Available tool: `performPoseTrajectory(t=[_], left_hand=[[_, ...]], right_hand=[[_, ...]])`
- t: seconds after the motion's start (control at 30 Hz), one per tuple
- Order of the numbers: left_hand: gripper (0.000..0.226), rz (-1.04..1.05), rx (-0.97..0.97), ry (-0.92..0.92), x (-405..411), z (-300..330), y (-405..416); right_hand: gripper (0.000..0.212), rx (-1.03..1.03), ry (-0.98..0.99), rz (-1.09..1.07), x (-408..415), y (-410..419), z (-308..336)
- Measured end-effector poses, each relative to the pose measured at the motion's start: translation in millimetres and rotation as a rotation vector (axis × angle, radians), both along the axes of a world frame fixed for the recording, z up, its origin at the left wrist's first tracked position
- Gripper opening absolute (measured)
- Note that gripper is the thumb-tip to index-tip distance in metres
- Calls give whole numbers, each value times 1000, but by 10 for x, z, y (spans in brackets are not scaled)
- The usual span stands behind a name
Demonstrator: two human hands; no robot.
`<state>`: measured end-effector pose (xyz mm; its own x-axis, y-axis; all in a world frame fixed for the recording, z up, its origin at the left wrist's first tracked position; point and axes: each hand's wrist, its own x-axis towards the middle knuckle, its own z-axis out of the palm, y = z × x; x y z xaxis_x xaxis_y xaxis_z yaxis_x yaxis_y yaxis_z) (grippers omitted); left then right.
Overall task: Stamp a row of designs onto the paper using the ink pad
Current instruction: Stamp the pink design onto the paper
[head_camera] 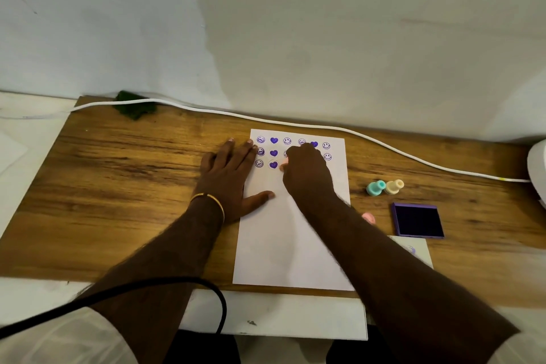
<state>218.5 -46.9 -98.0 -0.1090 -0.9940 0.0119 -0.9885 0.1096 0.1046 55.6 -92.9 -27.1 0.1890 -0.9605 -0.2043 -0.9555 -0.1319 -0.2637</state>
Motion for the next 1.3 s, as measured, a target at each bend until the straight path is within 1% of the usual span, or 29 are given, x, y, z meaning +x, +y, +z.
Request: performPoseTrajectory(t=[0.17, 0.3, 0.47, 0.57, 0.73, 0.83, 1.0, 1.1, 1.17, 1.3], left_hand=[[100, 5, -5, 3, -5, 9, 4], [100, 4, 0, 2, -1, 20, 16], [101, 5, 4, 4, -5, 31, 14], [101, 8, 11, 1, -6, 38, 17], [101, 8, 8, -11, -7, 49, 10], [102, 5, 6, -9, -10, 46, 17], [101, 5, -4, -11, 1, 21, 7], [101, 2, -4, -4, -7, 16, 0], [101, 2, -5, 1, -13, 21, -6], [101, 10, -4, -7, 4, 22, -5]], right_hand=[[33, 17, -16, -5, -11, -34, 35], [32, -5, 5, 9, 33, 9, 2], [31, -1, -29, 4, -21, -31, -19], [32, -13, 3, 3, 38, -6, -22], [30, -21, -45, 6, -44, -21, -33], [30, -31, -7, 26, -1, 18, -29], [32, -27, -46, 17, -43, -4, -49], [31, -31, 8, 26, -17, -9, -56], [31, -34, 10, 10, 13, -16, -54], [32, -17, -88, 2, -66, -29, -84]])
